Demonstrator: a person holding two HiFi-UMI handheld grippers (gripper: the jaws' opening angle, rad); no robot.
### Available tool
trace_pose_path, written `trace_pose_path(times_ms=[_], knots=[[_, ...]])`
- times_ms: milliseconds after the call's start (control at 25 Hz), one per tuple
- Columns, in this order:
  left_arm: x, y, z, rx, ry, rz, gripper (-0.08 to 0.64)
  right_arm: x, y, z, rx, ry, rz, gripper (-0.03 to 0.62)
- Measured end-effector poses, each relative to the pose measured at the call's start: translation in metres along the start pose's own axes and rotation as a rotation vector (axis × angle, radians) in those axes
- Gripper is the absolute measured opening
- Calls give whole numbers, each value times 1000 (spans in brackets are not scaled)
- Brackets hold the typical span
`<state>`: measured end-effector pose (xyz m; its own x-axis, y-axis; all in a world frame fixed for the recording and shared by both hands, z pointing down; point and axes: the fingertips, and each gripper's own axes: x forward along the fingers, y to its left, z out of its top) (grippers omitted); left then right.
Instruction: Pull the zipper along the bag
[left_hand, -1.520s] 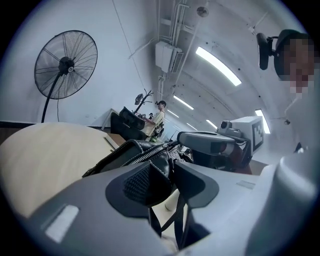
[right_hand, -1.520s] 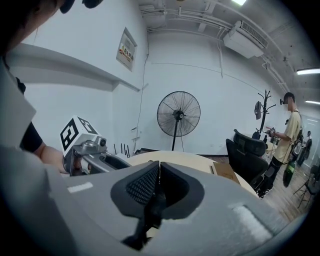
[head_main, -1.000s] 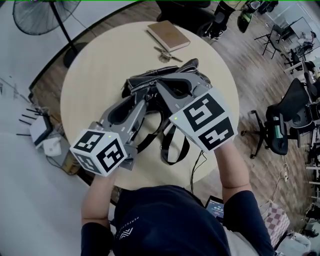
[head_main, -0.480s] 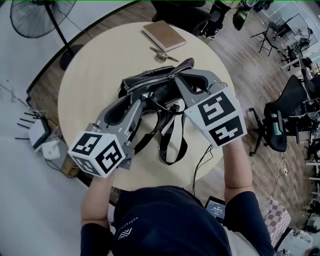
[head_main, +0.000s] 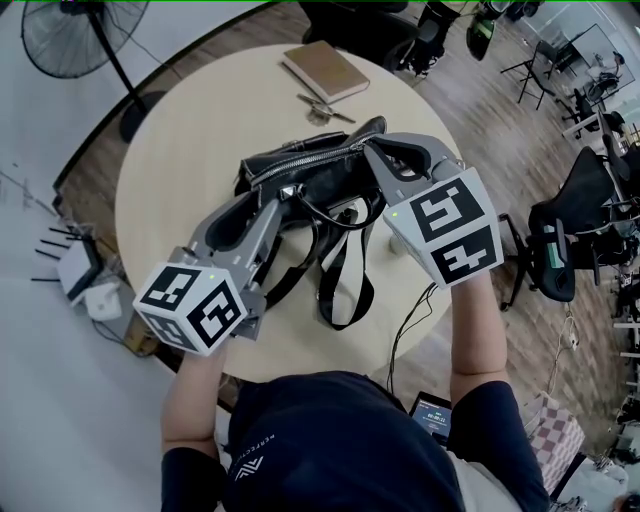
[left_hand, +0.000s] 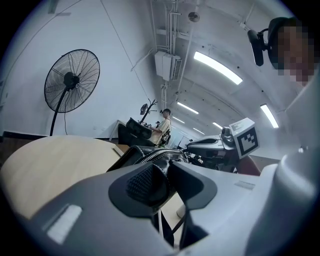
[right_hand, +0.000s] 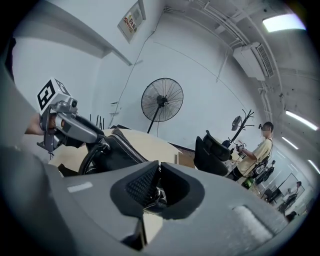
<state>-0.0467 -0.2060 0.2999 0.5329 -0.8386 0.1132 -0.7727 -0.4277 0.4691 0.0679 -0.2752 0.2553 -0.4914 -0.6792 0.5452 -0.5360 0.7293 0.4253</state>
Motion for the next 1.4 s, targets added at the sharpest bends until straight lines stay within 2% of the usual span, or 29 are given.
trace_pose_path(times_ms=[280, 560, 760, 1280, 1360, 1400], knots=[[0, 0, -1, 2, 0, -1, 140, 0, -12, -9, -5, 13, -40, 23], [1, 1, 0, 15, 3, 0, 141, -1, -36, -25, 21, 39, -116, 25], [1, 1, -1, 17, 17, -5, 150, 1, -31, -24, 37, 3, -109, 25], [1, -1, -1, 90, 43, -8, 172, -4, -27, -36, 182, -81, -92, 32], [-1, -3, 2, 94, 30, -4, 166, -8, -26, -37, 199, -95, -97, 32], [-3, -4, 5, 94, 17, -3, 139, -11, -26, -38, 209, -101, -100, 32]])
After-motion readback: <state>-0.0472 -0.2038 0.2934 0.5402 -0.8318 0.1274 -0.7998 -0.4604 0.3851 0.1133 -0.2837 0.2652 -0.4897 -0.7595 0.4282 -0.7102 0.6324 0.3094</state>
